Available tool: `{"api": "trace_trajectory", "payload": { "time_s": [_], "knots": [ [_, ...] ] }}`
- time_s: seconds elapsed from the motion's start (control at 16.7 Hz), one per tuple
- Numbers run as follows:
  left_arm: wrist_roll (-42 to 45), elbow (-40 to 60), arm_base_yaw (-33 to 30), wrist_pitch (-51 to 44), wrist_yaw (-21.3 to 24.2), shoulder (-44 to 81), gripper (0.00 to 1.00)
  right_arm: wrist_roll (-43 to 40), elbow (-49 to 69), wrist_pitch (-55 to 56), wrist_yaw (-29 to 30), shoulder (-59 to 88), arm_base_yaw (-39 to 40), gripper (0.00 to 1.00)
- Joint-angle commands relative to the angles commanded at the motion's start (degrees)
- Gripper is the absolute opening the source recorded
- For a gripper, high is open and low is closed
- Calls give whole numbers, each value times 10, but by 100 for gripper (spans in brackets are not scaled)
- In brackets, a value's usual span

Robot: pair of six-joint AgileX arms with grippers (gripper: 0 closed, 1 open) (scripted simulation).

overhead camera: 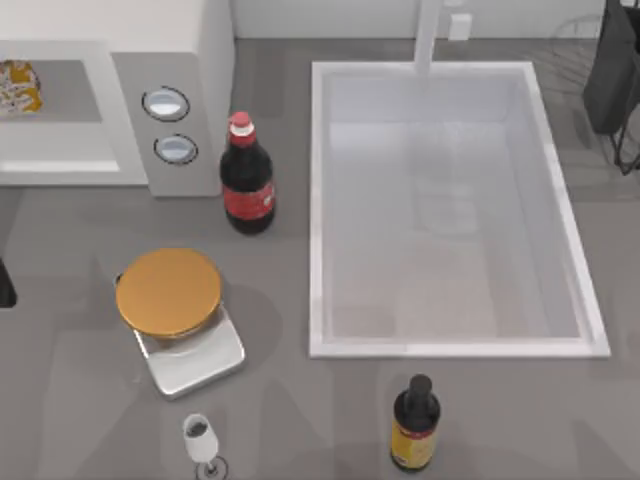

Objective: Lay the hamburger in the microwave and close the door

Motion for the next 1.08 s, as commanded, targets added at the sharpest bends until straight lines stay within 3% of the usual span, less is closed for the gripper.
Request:
{"api": "trace_trajectory", "payload": {
  "time_s": [0.42,0.84,1.08],
  "knots": [
    [-25,-109,-60,-75,-63,-258,100,0,0,0,0,0,0,100],
    [-28,-123,-67,-85,-72,-287,100,0,0,0,0,0,0,100],
    [-28,-123,-67,-85,-72,-287,70,0,0,0,0,0,0,100]
  ]
}}
